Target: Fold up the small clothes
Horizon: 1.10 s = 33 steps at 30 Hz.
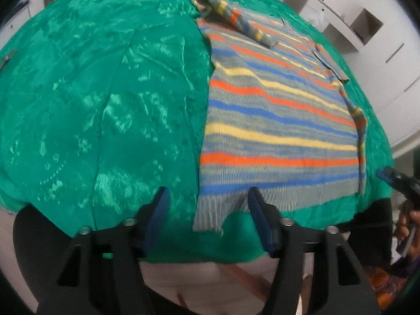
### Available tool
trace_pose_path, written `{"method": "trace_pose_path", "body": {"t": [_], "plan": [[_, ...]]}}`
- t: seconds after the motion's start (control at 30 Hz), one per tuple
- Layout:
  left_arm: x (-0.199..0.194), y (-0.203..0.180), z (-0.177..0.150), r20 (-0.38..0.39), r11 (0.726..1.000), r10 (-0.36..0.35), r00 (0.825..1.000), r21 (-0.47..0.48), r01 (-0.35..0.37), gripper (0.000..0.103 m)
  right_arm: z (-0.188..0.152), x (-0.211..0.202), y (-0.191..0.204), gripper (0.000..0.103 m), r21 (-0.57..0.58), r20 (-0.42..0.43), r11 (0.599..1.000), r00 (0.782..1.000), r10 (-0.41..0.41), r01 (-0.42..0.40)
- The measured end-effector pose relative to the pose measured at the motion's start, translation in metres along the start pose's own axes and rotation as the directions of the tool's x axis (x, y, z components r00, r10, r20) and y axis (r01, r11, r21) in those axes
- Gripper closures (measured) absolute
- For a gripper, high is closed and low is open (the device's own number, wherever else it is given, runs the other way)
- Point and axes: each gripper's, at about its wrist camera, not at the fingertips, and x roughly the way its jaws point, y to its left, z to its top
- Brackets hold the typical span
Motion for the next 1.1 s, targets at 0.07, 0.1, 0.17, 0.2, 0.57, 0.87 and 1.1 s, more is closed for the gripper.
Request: {"method": "trace_pose_path", "body": {"t": [0.07,0.1,0.17,0.2,0.57,0.87,1.1], "plan": [[0.010,-0.012,0.005,-0.019,0.999,0.014,1.000,0.029,-0.013,0.042,0.003,0.015,0.024,0.025,-0.058,0.005,0.998,1.000,-0.012,0.012],[0.015,-0.019,0.007,-0.026,0.998,0.027,0.999,0.052,-0.026,0.050,0.004,0.025,0.037,0.025,-0.091,-0.003,0.995,0.999,-0.039,0.038],[0.027,-0.032,0.006,-0.050,0.990,0.087,0.995,0.120,-0.080,0.079,0.002,0.045,0.051,0.025,-0.168,-0.018,0.982,0.995,-0.094,0.089],[0.033,-0.037,0.007,-0.062,0.987,0.095,0.993,0.136,-0.086,0.096,0.000,0.055,0.058,0.026,-0.218,-0.016,0.966,0.989,-0.144,0.137],[0.029,-0.021,0.003,-0.061,0.996,0.049,0.997,0.082,-0.044,0.098,0.001,-0.006,-0.019,0.085,-0.018,-0.009,0.979,0.979,-0.205,0.205],[0.019,-0.016,-0.003,-0.053,0.997,0.037,0.998,0.067,-0.033,0.099,-0.012,0.034,-0.038,0.096,0.061,-0.077,0.992,0.991,-0.109,0.113],[-0.012,-0.008,-0.020,-0.051,0.995,0.050,0.997,0.094,-0.045,0.099,-0.023,-0.007,-0.022,0.098,0.035,-0.094,0.997,0.994,-0.060,0.064]]}}
